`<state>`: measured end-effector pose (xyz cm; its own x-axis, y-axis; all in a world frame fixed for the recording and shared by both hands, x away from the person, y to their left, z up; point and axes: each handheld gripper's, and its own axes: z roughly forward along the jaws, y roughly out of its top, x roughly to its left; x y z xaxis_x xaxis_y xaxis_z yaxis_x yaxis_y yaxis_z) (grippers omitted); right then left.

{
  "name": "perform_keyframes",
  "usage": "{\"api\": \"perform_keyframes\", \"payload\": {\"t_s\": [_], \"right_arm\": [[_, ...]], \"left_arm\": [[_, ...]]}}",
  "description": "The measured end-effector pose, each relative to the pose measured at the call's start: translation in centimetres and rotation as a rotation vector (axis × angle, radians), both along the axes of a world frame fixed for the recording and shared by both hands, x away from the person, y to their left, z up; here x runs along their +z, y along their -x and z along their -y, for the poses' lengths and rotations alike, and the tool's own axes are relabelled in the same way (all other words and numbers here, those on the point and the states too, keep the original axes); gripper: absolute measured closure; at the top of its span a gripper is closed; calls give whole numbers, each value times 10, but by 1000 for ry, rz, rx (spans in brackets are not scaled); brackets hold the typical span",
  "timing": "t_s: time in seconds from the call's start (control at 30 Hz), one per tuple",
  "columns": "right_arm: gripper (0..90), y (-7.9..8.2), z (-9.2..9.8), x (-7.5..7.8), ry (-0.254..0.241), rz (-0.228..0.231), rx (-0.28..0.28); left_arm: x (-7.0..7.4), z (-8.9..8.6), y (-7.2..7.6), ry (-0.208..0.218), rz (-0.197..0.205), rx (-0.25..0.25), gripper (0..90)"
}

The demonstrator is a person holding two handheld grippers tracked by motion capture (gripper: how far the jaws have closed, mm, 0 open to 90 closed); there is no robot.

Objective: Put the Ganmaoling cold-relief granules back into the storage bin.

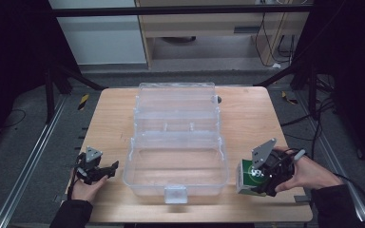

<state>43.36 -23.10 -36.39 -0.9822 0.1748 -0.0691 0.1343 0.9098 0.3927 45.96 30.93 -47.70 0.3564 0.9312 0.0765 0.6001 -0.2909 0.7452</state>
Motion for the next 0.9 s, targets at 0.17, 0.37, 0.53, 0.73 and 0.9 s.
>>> {"api": "perform_keyframes", "payload": {"t_s": [0.17,0.37,0.53,0.73,0.9], "right_arm": [[165,0,-5,15,-2,5,5],[165,-2,-9,25,-6,11,3],[165,-3,-16,32,-22,13,2],[165,-7,-26,41,-28,19,10],[165,-9,-33,45,-42,30,20]], "left_arm": [[0,0,0,-1,-4,-2,228],[-1,0,-1,-2,-5,0,228],[-1,-1,-1,-1,-5,0,229],[-1,-1,-1,-1,-6,2,229],[-1,-1,-1,-4,-6,0,232]]}}
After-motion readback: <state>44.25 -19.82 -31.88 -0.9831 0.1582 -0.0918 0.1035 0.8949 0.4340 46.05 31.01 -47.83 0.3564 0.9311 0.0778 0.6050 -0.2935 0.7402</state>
